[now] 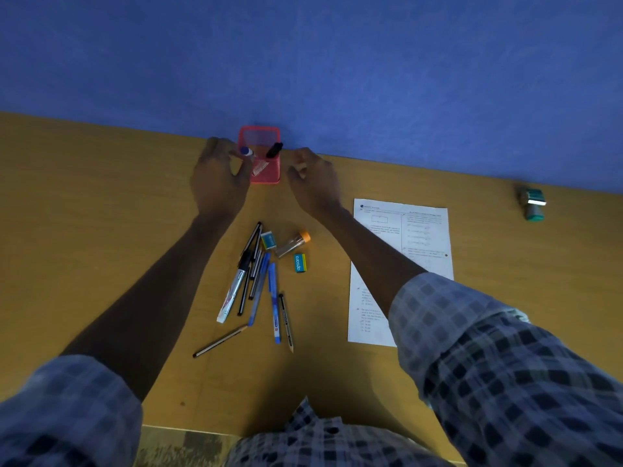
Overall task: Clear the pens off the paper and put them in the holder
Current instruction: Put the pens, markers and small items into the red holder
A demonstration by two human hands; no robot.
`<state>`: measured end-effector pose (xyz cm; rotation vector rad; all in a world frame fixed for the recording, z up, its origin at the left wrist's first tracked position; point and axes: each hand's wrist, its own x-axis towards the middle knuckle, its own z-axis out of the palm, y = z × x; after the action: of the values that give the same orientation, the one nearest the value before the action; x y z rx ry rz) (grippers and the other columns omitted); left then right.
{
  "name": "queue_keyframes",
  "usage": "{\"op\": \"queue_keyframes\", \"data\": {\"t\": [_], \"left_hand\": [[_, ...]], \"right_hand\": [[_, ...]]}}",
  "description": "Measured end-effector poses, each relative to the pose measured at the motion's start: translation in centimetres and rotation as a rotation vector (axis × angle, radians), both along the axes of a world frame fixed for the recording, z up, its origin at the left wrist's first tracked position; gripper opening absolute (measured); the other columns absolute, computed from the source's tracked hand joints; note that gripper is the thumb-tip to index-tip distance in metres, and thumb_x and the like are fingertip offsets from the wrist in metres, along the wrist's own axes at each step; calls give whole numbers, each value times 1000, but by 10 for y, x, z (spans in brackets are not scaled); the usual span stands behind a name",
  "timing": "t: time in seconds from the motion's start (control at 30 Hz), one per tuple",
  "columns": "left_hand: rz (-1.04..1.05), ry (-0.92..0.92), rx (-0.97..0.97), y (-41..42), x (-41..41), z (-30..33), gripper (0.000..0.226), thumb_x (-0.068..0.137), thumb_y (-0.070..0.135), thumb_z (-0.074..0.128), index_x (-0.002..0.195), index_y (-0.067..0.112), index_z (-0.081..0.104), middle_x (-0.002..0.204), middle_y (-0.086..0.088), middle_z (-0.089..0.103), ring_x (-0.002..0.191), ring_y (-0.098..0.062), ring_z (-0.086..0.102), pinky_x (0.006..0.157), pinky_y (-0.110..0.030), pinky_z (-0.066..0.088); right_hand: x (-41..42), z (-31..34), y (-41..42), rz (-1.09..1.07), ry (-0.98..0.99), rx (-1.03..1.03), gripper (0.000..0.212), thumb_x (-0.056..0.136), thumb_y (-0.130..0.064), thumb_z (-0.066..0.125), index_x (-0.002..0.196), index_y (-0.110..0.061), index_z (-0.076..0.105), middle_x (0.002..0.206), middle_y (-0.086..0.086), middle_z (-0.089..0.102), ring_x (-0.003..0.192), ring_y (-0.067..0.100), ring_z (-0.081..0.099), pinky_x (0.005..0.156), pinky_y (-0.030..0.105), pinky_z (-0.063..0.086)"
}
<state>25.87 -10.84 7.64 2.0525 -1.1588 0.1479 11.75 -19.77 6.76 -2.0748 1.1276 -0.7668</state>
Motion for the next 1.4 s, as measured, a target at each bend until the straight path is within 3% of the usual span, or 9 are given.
{"op": "queue_keyframes", "data": {"t": [0.07,0.2,0.37,0.6,0.8,0.93,1.07,1.17,1.4], "left_hand": [[-21,26,58,10,-10,-8,18,87,24,64,94,7,63,97,-10,66,83,-25,63,65,-31,43],[-146,141,322,27,-28,-31,24,82,25,71,100,12,66,102,-5,68,92,-24,63,74,-31,47],[-276,204,524,44,-40,-53,50,80,23,71,128,12,60,130,-6,57,121,-25,52,92,-37,46],[-366,93,609,53,-44,-65,47,82,24,72,125,6,63,128,-9,61,121,-28,52,96,-41,46],[-409,35,672,50,-41,-63,48,86,24,68,130,8,59,131,-9,59,126,-28,47,101,-43,41],[-445,-30,727,53,-41,-65,53,85,25,67,135,13,56,137,-5,54,131,-25,43,104,-42,36],[-461,-80,750,54,-39,-68,47,87,20,66,132,13,58,136,-4,54,131,-25,43,105,-41,34],[-467,-110,713,53,-38,-69,37,88,20,65,124,13,63,127,-3,57,123,-25,48,102,-39,34],[-341,11,351,44,-34,-41,37,77,15,75,113,10,66,114,-8,61,95,-26,64,79,-33,48]], "right_hand": [[-11,-11,7,-21,67,60,23,89,-18,60,110,-10,65,106,6,71,92,23,68,69,23,48],[-32,-32,20,63,299,188,35,85,-23,64,119,-14,64,120,5,68,105,25,65,87,38,55],[-50,-47,37,187,446,216,38,84,-33,65,120,-20,65,120,5,64,108,27,61,83,36,49],[-61,-56,37,317,486,165,35,78,-33,74,111,-24,67,120,1,59,109,22,59,87,39,53],[-69,-60,31,378,418,149,32,78,-19,78,108,-17,69,117,4,63,107,23,60,86,41,55],[-79,-60,24,364,323,277,30,76,-11,78,105,-17,70,109,2,69,101,18,63,87,37,55],[-84,-56,14,361,255,374,30,76,-6,78,104,-16,71,102,3,70,94,15,64,79,24,53],[-82,-47,8,326,173,425,30,74,-9,81,101,-16,73,97,-4,70,89,9,64,73,15,48],[-70,-9,-5,206,-78,441,35,67,-10,86,98,-12,69,94,-2,71,87,12,69,81,30,55]]}}
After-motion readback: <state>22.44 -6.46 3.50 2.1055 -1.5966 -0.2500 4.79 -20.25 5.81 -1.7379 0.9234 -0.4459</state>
